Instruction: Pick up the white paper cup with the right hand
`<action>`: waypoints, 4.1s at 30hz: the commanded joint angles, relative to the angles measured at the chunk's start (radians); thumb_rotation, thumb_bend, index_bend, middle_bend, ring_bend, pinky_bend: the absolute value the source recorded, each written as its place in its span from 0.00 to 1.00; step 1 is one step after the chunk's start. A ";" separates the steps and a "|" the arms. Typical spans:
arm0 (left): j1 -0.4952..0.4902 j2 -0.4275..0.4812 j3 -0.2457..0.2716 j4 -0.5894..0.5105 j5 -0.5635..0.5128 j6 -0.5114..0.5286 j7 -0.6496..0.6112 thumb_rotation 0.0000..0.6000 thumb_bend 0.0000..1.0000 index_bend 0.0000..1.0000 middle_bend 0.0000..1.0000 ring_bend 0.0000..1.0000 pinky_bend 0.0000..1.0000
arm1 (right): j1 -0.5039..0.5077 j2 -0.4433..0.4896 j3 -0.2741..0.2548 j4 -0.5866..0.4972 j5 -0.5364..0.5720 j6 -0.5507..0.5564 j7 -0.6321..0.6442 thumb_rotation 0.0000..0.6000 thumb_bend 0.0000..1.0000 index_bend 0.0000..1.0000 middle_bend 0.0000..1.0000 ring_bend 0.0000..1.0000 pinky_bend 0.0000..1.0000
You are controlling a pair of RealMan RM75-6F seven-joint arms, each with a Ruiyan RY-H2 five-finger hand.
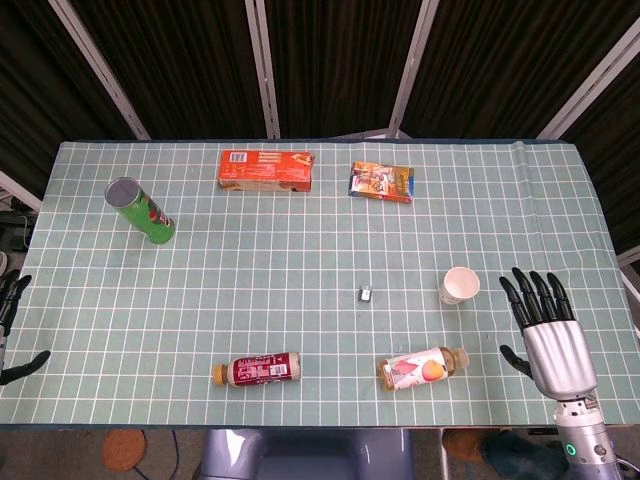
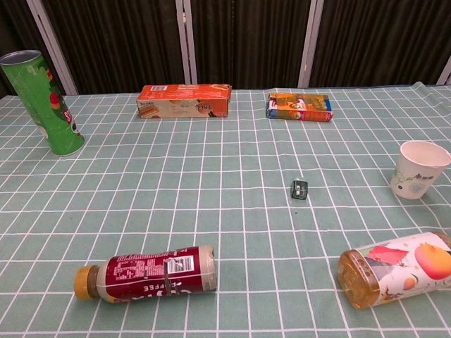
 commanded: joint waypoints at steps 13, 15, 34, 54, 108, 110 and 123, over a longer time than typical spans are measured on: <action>-0.007 -0.013 -0.010 0.004 -0.019 -0.013 0.011 1.00 0.00 0.00 0.00 0.00 0.00 | 0.121 -0.080 -0.045 0.102 -0.103 -0.213 -0.140 1.00 0.00 0.00 0.00 0.00 0.00; -0.018 -0.019 -0.016 0.010 -0.041 -0.035 0.021 1.00 0.00 0.00 0.00 0.00 0.00 | 0.168 -0.110 -0.043 0.136 -0.126 -0.286 -0.217 1.00 0.00 0.00 0.00 0.00 0.00; -0.068 -0.062 -0.050 0.065 -0.116 -0.107 0.035 1.00 0.00 0.00 0.00 0.00 0.00 | 0.323 -0.317 0.029 0.463 -0.027 -0.571 -0.765 1.00 0.00 0.00 0.00 0.00 0.00; -0.081 -0.073 -0.049 0.069 -0.132 -0.120 0.051 1.00 0.00 0.00 0.00 0.00 0.00 | 0.360 -0.387 -0.010 0.699 0.019 -0.546 -0.819 1.00 0.04 0.08 0.07 0.00 0.02; -0.091 -0.036 -0.027 0.030 -0.135 -0.152 0.023 1.00 0.00 0.00 0.00 0.00 0.00 | 0.488 -0.202 -0.045 0.392 0.115 -0.586 -0.005 1.00 0.00 0.00 0.00 0.00 0.00; -0.090 -0.034 -0.025 0.028 -0.131 -0.149 0.022 1.00 0.00 0.00 0.00 0.00 0.00 | 0.473 -0.204 -0.062 0.363 0.095 -0.556 -0.145 1.00 0.00 0.00 0.00 0.00 0.00; -0.089 -0.028 -0.025 0.028 -0.134 -0.149 0.013 1.00 0.00 0.00 0.00 0.00 0.00 | 0.448 -0.277 -0.081 0.251 0.256 -0.594 -0.703 1.00 0.00 0.00 0.00 0.00 0.00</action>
